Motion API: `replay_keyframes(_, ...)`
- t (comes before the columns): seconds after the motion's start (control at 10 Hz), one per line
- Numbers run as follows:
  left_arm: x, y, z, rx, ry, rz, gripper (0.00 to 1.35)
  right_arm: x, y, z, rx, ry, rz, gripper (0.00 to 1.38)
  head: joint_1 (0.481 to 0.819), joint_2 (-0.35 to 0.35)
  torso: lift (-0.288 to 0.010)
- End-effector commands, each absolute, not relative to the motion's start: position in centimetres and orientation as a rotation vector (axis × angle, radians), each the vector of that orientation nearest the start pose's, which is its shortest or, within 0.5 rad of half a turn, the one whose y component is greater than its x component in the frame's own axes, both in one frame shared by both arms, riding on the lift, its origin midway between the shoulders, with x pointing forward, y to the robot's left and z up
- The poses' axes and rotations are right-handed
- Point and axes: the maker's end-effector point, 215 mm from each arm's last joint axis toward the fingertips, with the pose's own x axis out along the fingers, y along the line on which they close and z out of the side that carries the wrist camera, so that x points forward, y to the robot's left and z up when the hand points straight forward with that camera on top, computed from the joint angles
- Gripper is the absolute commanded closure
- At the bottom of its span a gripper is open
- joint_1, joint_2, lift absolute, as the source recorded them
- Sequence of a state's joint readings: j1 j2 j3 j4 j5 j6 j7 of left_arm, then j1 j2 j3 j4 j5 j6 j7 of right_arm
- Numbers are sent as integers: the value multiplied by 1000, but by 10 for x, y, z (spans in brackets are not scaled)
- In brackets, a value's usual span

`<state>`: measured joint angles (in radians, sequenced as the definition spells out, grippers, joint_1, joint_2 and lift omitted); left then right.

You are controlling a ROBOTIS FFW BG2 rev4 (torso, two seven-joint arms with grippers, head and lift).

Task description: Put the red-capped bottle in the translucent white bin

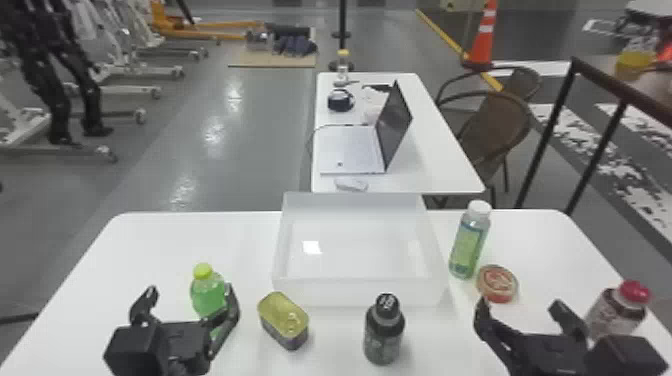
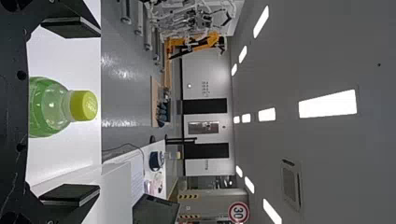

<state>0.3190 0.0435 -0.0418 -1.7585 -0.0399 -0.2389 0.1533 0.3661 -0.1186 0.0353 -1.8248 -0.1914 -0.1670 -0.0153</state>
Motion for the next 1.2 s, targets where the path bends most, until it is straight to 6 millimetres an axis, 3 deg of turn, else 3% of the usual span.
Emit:
replay_keyframes(0.0,491,241,-338,54,-110,92,125,480,-238,-348,95,-48,35,93,549,0,-100)
replay_keyframes(0.7,490,241,-340,46,-108,92,124,478,-239,-351,99,-51,32,93,549,0,-100)
replay_keyframes(0.9,490,242,-342,42,-106,92,125,468,-256,-363,124,-50,-1,93,549,0,-100)
replay_keyframes(1.1,491,241,-342,35,-110,92,125,455,-287,-376,115,-37,-68,93,549,0,-100)
